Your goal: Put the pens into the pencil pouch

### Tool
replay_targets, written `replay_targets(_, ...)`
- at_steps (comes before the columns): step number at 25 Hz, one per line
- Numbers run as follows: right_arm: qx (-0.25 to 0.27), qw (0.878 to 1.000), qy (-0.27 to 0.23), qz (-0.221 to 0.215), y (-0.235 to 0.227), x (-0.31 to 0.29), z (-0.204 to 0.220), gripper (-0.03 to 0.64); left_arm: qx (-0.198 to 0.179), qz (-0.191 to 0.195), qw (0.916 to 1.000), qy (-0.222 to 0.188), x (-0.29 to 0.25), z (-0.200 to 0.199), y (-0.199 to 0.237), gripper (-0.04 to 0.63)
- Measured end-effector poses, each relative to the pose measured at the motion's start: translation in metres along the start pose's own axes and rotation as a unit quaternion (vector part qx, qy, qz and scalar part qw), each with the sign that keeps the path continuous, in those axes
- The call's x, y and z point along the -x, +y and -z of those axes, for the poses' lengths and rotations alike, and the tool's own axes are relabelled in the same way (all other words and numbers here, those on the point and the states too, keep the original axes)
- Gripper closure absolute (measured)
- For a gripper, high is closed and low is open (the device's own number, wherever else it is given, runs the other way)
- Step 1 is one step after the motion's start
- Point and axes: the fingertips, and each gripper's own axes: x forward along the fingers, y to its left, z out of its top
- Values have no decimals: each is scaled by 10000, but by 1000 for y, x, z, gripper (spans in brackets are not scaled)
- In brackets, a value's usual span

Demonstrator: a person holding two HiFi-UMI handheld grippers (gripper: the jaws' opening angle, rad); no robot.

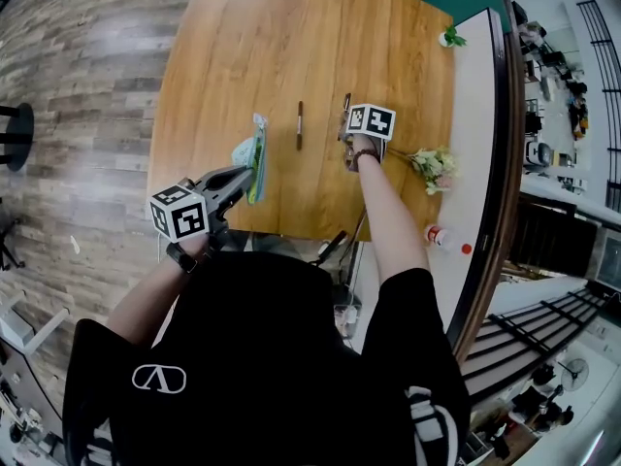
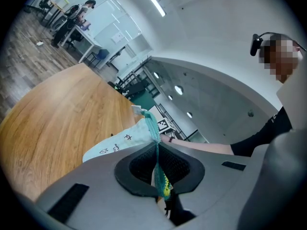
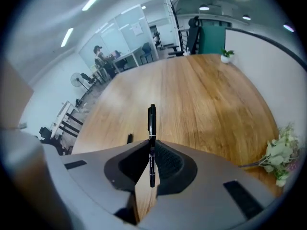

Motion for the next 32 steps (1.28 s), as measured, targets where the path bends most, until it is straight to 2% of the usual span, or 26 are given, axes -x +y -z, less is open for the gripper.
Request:
replay_targets(6,489,9916,-1182,-199,40,88,-51,578,-103,229,9997,-25,-10,-10,-13,580)
replay_targets(10,806,9732,-2133,-283,67,162,-82,580,-218,362,9991,-47,-15,-23,-27,580)
replay_targets(13,1082,9489,-2950,-304,85,220,-96,579,-274,460,9985,-89,-21,-32,-36,580)
replay_targets(17,1296,9072,-3993,-283,106,287,-95,579,-313,580,9977,-126,-26,-42,-44,580)
replay_targets(23,1580,8451,-5107,-15,127,353,-72,580,-379,703,9967,-153,-34,-51,-55,580)
replay_targets(25,1655,8293,-5337,103,131,365,-62,579,-393,737,9964,-158,-36,-54,-59,580)
replay_targets(28,1584,8224,-5463,131,132,370,-50,580,-405,773,9961,-158,-38,-55,-62,580)
replay_targets(32,1452,8292,-5398,62,133,362,-42,580,-415,808,9957,-156,-41,-56,-64,580)
